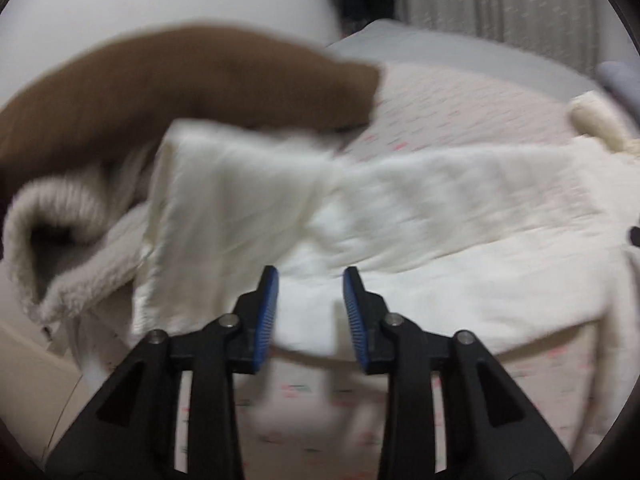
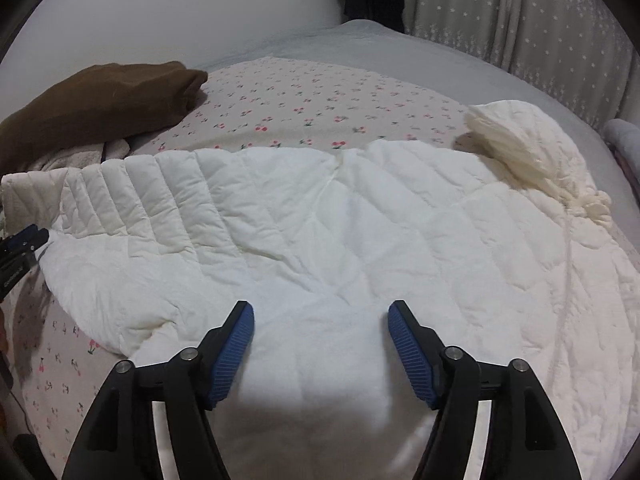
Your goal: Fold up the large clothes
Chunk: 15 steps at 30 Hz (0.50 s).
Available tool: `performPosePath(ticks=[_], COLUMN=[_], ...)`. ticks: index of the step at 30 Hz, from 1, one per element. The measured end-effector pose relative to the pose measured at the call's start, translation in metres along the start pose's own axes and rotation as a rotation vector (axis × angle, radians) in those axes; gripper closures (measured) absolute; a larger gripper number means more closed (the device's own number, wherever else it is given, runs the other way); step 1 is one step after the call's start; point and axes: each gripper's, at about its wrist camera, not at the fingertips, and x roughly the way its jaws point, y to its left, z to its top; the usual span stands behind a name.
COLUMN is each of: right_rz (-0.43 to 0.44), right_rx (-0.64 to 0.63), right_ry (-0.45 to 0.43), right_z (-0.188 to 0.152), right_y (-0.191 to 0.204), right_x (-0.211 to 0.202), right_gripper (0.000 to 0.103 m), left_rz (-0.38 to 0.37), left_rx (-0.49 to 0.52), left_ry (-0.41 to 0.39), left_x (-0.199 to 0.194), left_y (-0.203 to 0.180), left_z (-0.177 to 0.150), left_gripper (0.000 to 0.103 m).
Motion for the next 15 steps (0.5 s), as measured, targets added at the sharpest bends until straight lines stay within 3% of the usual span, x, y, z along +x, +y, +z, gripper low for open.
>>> performPosePath(ticks=[1,3,7,10,12,15], right_rz=[-0.024,-0.079,-0.204,-0.290,-0.303,-0.287], right_rx=[0.009,0.035,0.122,0.228,0.317,0.395], right_ry=[-0.004,-0.003,-0.001,0.010,0.013,-0.003], right_z=[-0.004,-0.013,-0.046,-0.074,-0.082,-0.081], right_y=[-0.011,-0.037,-0.112,-0.177,-0.215,-0.250], right_x=[-0.007,-0.021,-0.053,-0.076,-0.088,-0.099], right_gripper=[0.026,0.026,0.025,0.025,0.025,0.024], left_rz=[-0.057,-0.174,-0.300,-0.364,-0.407,-0.460], left_rx=[0.022,0.070,0.149,0.185,0.190,0.204], left_ry=[-0.028,-0.053,-0.030,0.055,0.102,0.101], left_x=[-0.010,-0.019,-0.017,-0.019,-0.018,-0.013], left_y=[-0.013,-0.041,-0.076,-0.093,-0.106,-0.153], left_z=[0.007,0.022,0.032,0.034,0.042,0.061], left_gripper=[0.045,0.038,0.036,0.036,0.036,0.033])
